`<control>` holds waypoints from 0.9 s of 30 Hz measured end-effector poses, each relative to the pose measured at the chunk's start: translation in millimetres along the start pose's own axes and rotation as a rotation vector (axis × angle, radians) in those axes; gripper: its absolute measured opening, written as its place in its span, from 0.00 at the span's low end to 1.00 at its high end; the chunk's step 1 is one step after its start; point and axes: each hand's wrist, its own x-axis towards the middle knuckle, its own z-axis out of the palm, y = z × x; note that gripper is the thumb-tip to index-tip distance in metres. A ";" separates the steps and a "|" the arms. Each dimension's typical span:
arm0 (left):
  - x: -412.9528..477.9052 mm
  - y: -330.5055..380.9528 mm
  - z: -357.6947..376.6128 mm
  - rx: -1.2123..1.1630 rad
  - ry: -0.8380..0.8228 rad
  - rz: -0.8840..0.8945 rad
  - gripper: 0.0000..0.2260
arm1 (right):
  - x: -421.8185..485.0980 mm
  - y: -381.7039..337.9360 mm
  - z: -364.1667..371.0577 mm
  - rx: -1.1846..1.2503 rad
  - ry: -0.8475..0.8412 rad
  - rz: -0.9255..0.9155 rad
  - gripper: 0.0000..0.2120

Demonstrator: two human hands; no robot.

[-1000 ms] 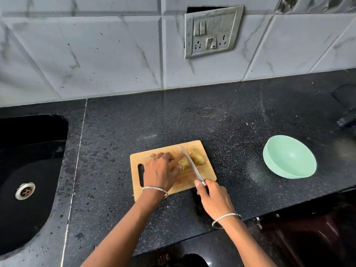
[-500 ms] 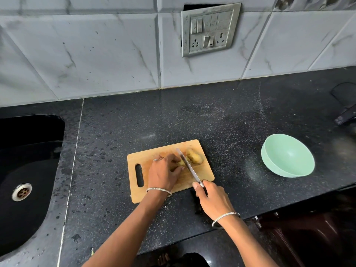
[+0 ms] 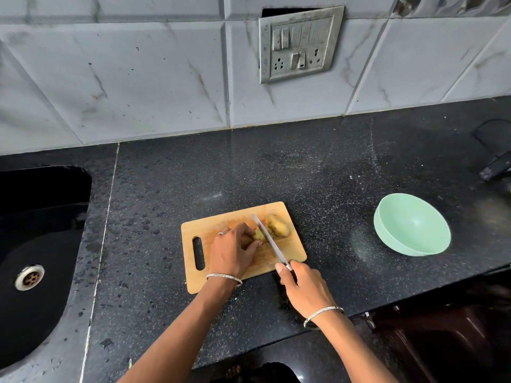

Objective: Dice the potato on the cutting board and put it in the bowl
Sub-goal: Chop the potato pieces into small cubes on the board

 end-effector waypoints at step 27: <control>2.7 2.2 -9.3 0.054 -0.052 -0.137 0.10 | -24.7 -29.5 7.0 -0.098 0.001 0.003 0.19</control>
